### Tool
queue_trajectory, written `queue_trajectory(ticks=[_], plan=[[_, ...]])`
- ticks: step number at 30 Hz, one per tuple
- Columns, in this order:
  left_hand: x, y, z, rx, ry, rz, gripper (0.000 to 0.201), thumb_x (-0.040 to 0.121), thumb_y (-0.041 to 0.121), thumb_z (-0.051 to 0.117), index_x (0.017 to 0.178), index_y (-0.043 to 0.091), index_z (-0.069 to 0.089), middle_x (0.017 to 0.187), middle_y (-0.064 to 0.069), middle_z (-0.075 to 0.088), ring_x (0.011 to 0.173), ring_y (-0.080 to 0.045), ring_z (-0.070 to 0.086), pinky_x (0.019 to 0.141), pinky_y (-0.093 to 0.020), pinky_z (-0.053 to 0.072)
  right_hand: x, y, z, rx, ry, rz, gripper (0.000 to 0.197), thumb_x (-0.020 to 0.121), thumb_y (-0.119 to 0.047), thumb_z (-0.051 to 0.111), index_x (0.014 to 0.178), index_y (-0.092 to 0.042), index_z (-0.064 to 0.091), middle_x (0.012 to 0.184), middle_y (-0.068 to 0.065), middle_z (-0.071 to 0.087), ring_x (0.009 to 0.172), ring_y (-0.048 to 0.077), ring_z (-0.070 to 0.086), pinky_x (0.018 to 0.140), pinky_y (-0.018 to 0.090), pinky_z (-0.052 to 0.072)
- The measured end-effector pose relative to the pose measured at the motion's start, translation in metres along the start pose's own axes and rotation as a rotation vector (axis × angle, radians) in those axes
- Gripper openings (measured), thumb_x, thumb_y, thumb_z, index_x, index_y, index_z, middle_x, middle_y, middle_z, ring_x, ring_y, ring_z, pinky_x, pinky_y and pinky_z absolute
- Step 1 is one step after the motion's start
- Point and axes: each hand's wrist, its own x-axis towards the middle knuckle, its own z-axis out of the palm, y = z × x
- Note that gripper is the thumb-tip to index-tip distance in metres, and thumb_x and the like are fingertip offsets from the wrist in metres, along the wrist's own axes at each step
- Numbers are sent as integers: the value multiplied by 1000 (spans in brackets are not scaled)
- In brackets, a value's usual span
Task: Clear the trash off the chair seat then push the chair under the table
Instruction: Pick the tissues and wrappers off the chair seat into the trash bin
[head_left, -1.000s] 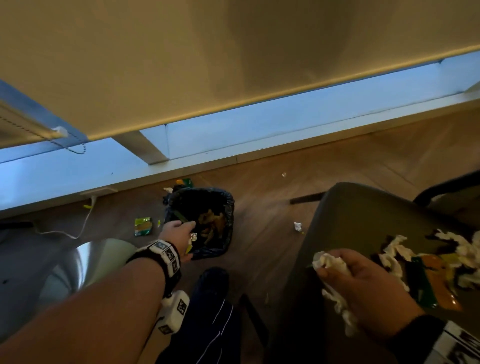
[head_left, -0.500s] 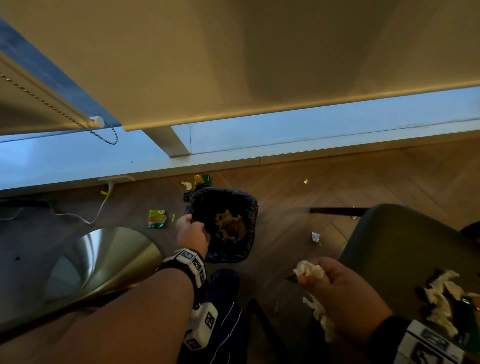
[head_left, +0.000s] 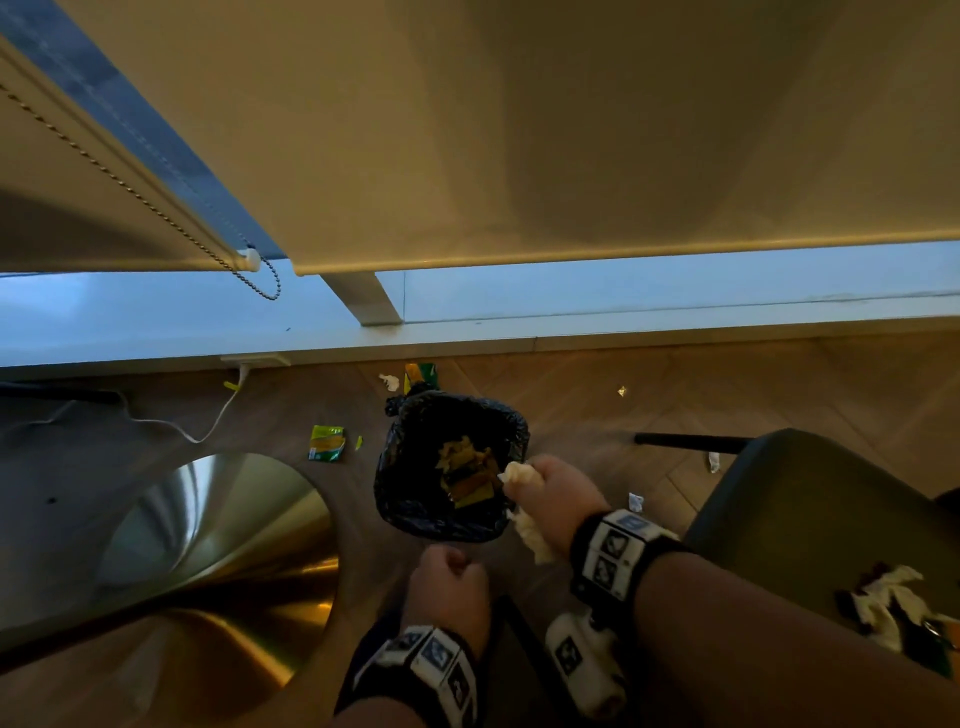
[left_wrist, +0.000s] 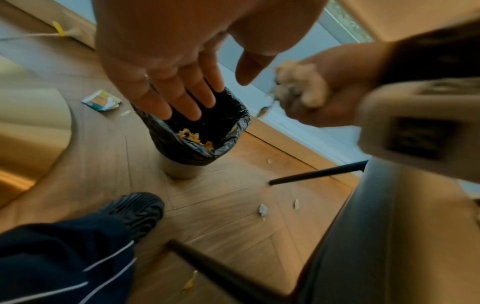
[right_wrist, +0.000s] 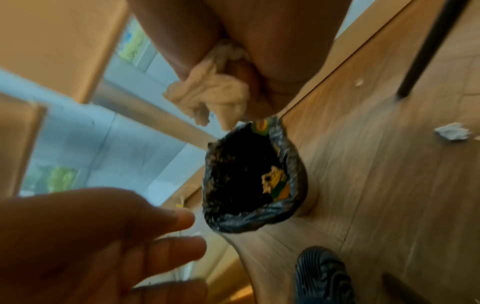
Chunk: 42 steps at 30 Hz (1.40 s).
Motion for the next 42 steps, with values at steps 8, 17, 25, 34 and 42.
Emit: queue_trajectory(ticks=[8, 17, 25, 34, 42], plan=[[12, -35, -15, 115, -102, -114, 20, 87, 29, 49, 83, 11, 57, 79, -2, 57, 68, -13, 53, 57, -29, 36, 39, -15, 71, 175, 8, 147, 86, 75, -71, 49, 145, -23, 34, 144, 9, 47, 121, 31, 53, 97, 47, 50], [3, 7, -17, 65, -92, 37, 9, 90, 26, 50, 88, 20, 57, 86, -1, 62, 75, -16, 59, 68, -31, 48, 29, 9, 17, 190, 12, 130, 57, 83, -52, 58, 132, -23, 51, 114, 2, 64, 105, 27, 64, 93, 51, 55], [-77, 105, 42, 240, -174, 693, 35, 86, 31, 62, 119, 26, 52, 111, 8, 57, 98, -8, 56, 88, -33, 49, -118, 77, -181, 432, 501, -25, 35, 83, -49, 65, 115, -35, 60, 107, -7, 66, 98, 14, 64, 93, 47, 54], [-158, 117, 185, 761, -393, 1074, 90, 79, 50, 65, 147, 44, 6, 160, 5, 9, 146, -19, 10, 116, -44, 19, -194, 304, -287, 81, 727, 506, 121, 53, -79, 70, 152, -40, 14, 162, 14, 9, 145, 41, 19, 115, 56, 28], [-170, 115, 229, 1001, -306, 1120, 97, 81, 55, 60, 145, 47, -13, 161, 3, -12, 148, -24, -5, 118, -53, 7, -171, 306, -297, 92, 626, 243, 121, 53, -71, 77, 151, -45, 10, 164, 6, 7, 148, 34, 12, 117, 54, 23]])
